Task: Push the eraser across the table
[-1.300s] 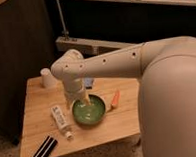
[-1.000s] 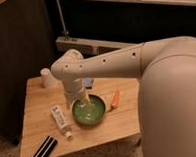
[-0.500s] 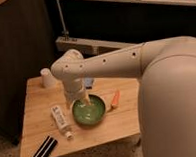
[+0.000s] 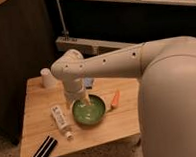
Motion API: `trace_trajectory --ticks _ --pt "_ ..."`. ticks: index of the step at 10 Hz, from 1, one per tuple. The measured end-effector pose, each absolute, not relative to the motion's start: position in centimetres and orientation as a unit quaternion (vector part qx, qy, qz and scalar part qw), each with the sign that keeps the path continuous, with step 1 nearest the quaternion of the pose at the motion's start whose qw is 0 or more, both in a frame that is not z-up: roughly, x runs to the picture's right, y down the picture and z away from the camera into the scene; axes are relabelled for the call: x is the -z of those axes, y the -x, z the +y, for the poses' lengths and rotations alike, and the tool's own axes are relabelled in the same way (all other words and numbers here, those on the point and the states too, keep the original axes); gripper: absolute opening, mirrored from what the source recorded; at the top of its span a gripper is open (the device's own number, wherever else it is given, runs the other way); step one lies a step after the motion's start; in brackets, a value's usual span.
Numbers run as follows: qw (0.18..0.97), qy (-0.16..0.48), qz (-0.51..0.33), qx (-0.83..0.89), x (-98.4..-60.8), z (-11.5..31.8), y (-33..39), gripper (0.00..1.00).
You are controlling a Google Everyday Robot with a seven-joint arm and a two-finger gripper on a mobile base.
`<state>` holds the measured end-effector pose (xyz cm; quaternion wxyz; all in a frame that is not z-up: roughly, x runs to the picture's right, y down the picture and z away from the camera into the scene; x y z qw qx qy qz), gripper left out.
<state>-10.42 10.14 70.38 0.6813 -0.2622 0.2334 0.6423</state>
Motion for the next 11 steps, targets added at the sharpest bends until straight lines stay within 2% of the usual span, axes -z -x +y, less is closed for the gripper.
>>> trace_trajectory --ticks 9,11 --pt "0.682 0.263 0.233 -0.642 -70.36 10.14 10.39 0.65" --pt "0.688 0.295 0.212 -0.629 -70.38 10.93 11.16 0.65"
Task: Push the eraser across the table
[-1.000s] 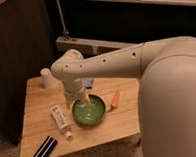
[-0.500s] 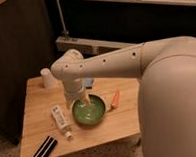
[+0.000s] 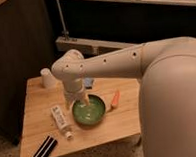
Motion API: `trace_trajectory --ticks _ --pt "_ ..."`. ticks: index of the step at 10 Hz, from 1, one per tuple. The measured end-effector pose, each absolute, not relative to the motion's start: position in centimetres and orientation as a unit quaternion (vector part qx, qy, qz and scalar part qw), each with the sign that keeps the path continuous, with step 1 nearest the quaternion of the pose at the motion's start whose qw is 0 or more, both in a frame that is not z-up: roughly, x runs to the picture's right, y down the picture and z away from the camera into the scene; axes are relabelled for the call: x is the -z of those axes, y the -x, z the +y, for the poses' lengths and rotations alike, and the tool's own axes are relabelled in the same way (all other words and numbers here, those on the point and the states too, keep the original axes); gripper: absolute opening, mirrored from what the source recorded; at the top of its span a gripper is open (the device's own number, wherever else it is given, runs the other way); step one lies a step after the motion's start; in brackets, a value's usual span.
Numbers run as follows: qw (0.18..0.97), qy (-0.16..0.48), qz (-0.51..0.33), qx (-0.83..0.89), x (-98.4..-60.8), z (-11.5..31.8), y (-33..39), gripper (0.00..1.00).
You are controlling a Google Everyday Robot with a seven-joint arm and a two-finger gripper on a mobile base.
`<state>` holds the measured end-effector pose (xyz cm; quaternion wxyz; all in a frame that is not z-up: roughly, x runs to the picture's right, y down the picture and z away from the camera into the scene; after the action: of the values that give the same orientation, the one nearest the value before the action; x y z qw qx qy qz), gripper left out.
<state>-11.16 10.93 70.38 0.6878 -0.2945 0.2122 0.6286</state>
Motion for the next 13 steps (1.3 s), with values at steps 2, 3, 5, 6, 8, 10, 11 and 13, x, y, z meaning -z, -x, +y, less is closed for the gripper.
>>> trace_trajectory --ticks 2,3,5,6,8,10,11,13 --pt "0.693 0.327 0.189 -0.614 -69.9 12.7 12.4 0.65" --pt "0.699 0.356 0.168 -0.597 -69.0 14.9 14.2 0.65" --pt "0.704 0.388 0.149 -0.576 -68.0 17.4 16.0 0.65" --pt "0.709 0.398 0.147 -0.563 -67.6 18.6 17.0 0.65" --pt "0.717 0.42 0.144 -0.537 -67.2 21.5 19.0 0.63" --pt "0.729 0.429 0.139 -0.515 -67.1 23.8 20.5 0.46" --pt "0.731 0.432 0.138 -0.509 -67.3 24.6 20.9 0.36" --pt "0.734 0.442 0.139 -0.496 -67.6 26.1 21.6 0.16"
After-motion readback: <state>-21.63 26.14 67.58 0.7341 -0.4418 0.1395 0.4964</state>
